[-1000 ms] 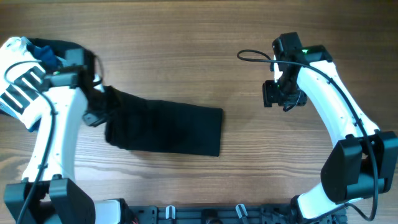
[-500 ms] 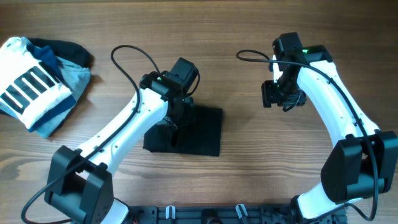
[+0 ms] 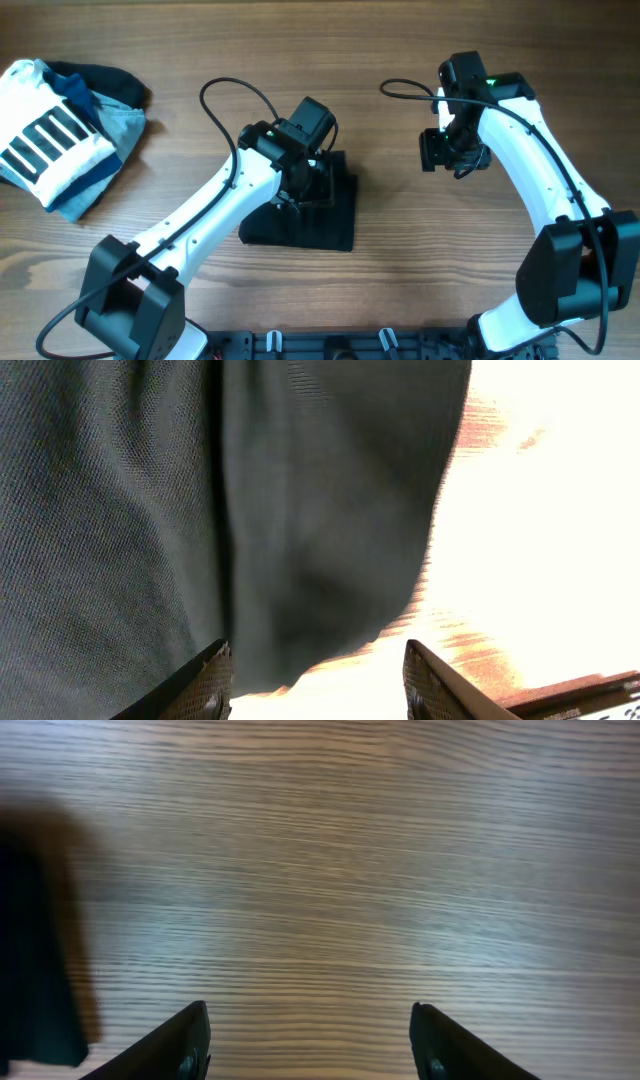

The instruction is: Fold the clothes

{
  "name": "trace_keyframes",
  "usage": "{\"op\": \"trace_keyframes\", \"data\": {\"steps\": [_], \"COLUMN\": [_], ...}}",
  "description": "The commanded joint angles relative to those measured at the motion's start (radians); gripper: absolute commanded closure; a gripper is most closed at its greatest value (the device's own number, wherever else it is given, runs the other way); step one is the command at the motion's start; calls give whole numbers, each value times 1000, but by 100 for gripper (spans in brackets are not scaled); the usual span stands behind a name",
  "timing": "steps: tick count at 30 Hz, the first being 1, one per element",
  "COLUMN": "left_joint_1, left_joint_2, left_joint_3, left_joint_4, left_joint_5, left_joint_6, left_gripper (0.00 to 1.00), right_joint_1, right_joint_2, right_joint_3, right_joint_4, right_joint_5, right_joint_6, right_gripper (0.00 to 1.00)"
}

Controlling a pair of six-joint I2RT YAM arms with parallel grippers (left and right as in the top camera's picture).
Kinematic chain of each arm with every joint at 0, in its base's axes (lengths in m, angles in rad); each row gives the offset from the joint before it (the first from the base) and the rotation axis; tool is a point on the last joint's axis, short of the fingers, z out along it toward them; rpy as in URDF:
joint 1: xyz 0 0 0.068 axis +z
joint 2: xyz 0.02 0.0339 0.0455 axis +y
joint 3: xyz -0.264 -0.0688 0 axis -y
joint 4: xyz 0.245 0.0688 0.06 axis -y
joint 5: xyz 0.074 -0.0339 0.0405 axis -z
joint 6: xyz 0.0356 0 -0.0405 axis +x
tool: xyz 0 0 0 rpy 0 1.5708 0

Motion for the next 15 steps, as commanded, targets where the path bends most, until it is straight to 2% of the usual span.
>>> {"op": "trace_keyframes", "data": {"steps": [1, 3, 4, 7, 8, 12, 15], "left_joint_1": [55, 141, 202, 351, 375, 388, 385], "left_joint_2": [-13, -35, -43, -40, -38, -5, 59], "left_joint_3": [16, 16, 16, 16, 15, 15, 15], "left_joint_4": [-51, -61, -53, -7, 14, 87, 90], "left_joint_5": [-88, -134, -133, -121, -116, -107, -106], "left_joint_6": [79, 79, 78, 79, 78, 105, 105], "left_gripper": [45, 43, 41, 31, 31, 30, 30], "right_joint_1": [4, 24, 47, 134, 153, 200, 206], "right_joint_2": [-8, -8, -8, -5, 3, 78, 183], "right_joint_3": [18, 18, 16, -12, -23, -80, -83], "right_joint_4": [16, 24, 36, 103, 133, 269, 360], "right_joint_5": [-290, -537, -560, -556, -555, -475, -466], "right_joint_6": [-124, -203, -192, -140, -112, 24, 40], "right_gripper": [35, 35, 34, 26, 26, 27, 31]}}
